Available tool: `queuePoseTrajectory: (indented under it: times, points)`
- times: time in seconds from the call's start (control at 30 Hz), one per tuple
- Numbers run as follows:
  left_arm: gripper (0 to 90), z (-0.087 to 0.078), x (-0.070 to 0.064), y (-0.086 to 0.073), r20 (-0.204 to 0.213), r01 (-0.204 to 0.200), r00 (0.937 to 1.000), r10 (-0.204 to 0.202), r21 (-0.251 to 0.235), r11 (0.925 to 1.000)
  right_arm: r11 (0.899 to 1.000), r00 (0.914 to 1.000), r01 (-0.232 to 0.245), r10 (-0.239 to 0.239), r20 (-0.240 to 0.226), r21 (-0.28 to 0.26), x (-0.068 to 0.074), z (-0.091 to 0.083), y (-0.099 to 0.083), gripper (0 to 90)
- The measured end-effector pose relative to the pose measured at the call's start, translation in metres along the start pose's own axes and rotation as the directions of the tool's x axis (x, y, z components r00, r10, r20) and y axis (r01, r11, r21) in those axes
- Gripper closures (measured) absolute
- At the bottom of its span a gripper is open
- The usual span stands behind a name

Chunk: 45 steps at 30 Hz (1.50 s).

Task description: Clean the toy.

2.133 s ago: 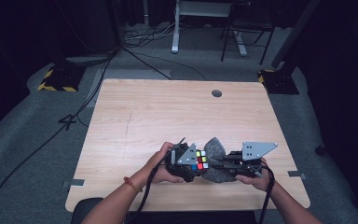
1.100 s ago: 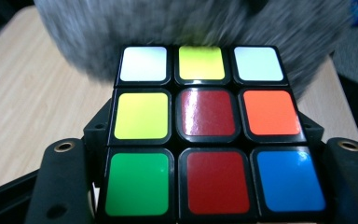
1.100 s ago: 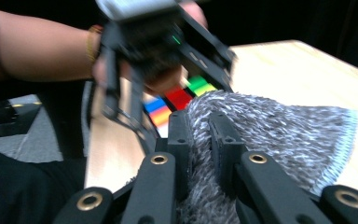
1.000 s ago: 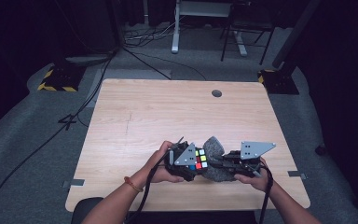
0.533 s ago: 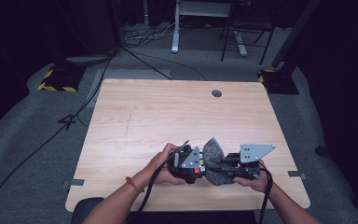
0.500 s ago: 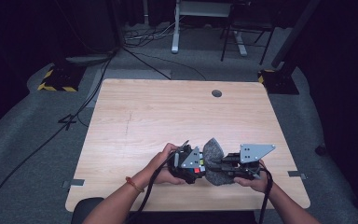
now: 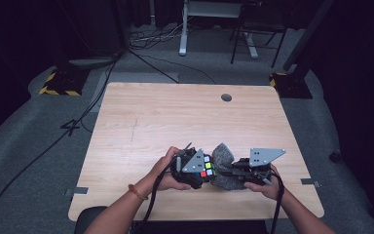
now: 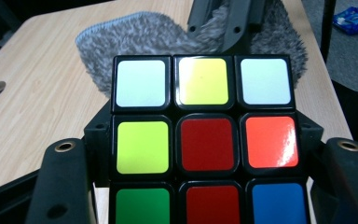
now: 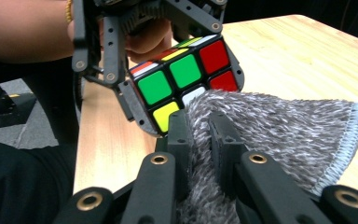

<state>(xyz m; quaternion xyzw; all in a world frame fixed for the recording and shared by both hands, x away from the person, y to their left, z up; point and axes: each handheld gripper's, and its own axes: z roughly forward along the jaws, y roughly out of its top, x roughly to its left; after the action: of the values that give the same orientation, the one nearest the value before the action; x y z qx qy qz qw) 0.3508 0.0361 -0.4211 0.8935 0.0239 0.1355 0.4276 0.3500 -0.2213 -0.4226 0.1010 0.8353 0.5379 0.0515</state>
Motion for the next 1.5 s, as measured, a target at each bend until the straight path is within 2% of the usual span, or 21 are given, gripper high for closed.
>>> queuePoseTrajectory:
  times: [0.03, 0.07, 0.1, 0.2, 0.3, 0.43, 0.47, 0.6, 0.7, 0.77, 0.83, 0.87, 0.93, 1.07, 1.13, 1.2, 1.23, 1.27, 1.3, 1.33, 1.5]
  points:
    - [33.4, 0.004, -0.001, -0.001, 0.015, -0.001, 0.9999, 0.001, 0.006, 1.0, 1.0, 0.9996, 0.019, -0.019, -0.022, -0.025, 0.004, -0.002, 0.004, 80.9]
    - [33.4, 0.004, -0.001, -0.001, 0.015, -0.001, 0.9999, 0.001, 0.006, 1.0, 1.0, 0.9996, 0.019, -0.019, -0.022, -0.025, 0.004, -0.002, 0.004, 80.9]
    - [33.4, 0.01, -0.005, 0.0, 0.03, -0.02, 0.9994, 0.02, 0.029, 0.9994, 0.998, 0.9986, 0.037, -0.039, -0.036, -0.054, 0.009, -0.005, 0.011, 80.9]
    - [33.4, 0.013, -0.009, 0.0, 0.042, -0.031, 0.9987, 0.029, 0.033, 0.999, 0.996, 0.9973, 0.045, -0.05, -0.054, -0.082, 0.013, -0.008, 0.014, 80.9]
    - [33.3, 0.012, -0.011, 0.001, 0.041, -0.034, 0.9986, 0.033, 0.03, 0.999, 0.995, 0.9974, 0.051, -0.055, -0.046, -0.085, 0.014, -0.01, 0.016, 80.9]
    - [33.3, 0.006, -0.009, 0.003, 0.041, -0.032, 0.9986, 0.032, -0.01, 0.9994, 0.998, 0.9998, 0.013, -0.014, -0.017, -0.061, 0.006, -0.008, 0.01, 80.9]
    - [33.3, 0.006, -0.009, 0.003, 0.041, -0.032, 0.9986, 0.032, -0.01, 0.9994, 0.998, 0.9998, 0.013, -0.014, -0.017, -0.061, 0.006, -0.008, 0.01, 80.9]
    - [33.4, -0.002, -0.006, 0.002, 0.035, -0.014, 0.9992, 0.016, -0.049, 0.9987, 1.0, 0.9999, 0.004, -0.004, 0.014, -0.003, 0.001, -0.003, 0.004, 80.9]
    - [33.3, -0.002, -0.005, 0.002, 0.036, -0.017, 0.9992, 0.018, -0.051, 0.9986, 1.0, 0.9999, -0.001, 0.001, 0.011, 0.001, 0.0, -0.003, 0.003, 81.0]
    - [33.3, 0.001, -0.004, 0.0, 0.038, -0.011, 0.9992, 0.012, -0.041, 0.9991, 0.999, 0.9998, 0.01, -0.011, -0.019, -0.043, 0.003, -0.007, 0.007, 81.0]
    - [33.3, 0.005, -0.005, 0.0, 0.045, -0.012, 0.9989, 0.013, -0.028, 0.9995, 0.998, 0.9994, 0.018, -0.02, -0.029, -0.057, 0.005, -0.009, 0.01, 81.0]
    - [33.3, 0.009, -0.007, 0.001, 0.053, -0.021, 0.9984, 0.022, -0.02, 0.9996, 0.996, 0.9978, 0.047, -0.05, -0.043, -0.077, 0.013, -0.01, 0.015, 80.9]
    - [33.3, 0.012, -0.01, 0.001, 0.064, -0.028, 0.9975, 0.028, -0.012, 0.9995, 0.994, 0.996, 0.066, -0.071, -0.055, -0.089, 0.019, -0.009, 0.019, 80.9]
    - [33.3, 0.015, -0.012, 0.0, 0.077, -0.032, 0.9965, 0.032, -0.002, 0.9995, 0.991, 0.9956, 0.066, -0.073, -0.059, -0.115, 0.019, -0.011, 0.021, 80.9]
    - [33.3, 0.014, -0.014, 0.002, 0.072, -0.045, 0.9964, 0.045, -0.003, 0.999, 0.994, 0.9981, 0.06, -0.061, -0.011, -0.094, 0.016, -0.01, 0.021, 80.9]
    - [33.3, 0.012, -0.013, 0.002, 0.064, -0.04, 0.9971, 0.041, -0.015, 0.9991, 0.995, 0.999, 0.045, -0.045, -0.004, -0.094, 0.013, -0.01, 0.019, 80.9]
    - [33.3, 0.009, -0.012, 0.002, 0.062, -0.034, 0.9975, 0.036, -0.028, 0.999, 0.997, 0.9996, 0.025, -0.023, 0.018, -0.074, 0.008, -0.01, 0.015, 81.0]
    - [33.3, 0.003, -0.01, 0.003, 0.055, -0.024, 0.9981, 0.027, -0.055, 0.9982, 0.998, 0.9997, 0.014, -0.012, 0.021, -0.067, 0.006, -0.009, 0.013, 81.0]
    - [33.3, 0.003, -0.01, 0.003, 0.055, -0.024, 0.9981, 0.027, -0.055, 0.9982, 0.998, 0.9997, 0.005, -0.004, 0.022, -0.062, 0.004, -0.008, 0.01, 81.0]
    - [33.3, -0.004, -0.006, 0.002, 0.05, -0.012, 0.9986, 0.016, -0.086, 0.9963, 0.999, 0.9996, 0.002, 0.0, 0.027, -0.049, 0.003, -0.007, 0.009, 81.0]
    - [33.3, -0.011, -0.003, 0.001, 0.033, -0.011, 0.9993, 0.015, -0.103, 0.9946, 1.0, 0.9998, -0.012, 0.012, 0.015, -0.022, 0.0, -0.003, 0.004, 80.9]
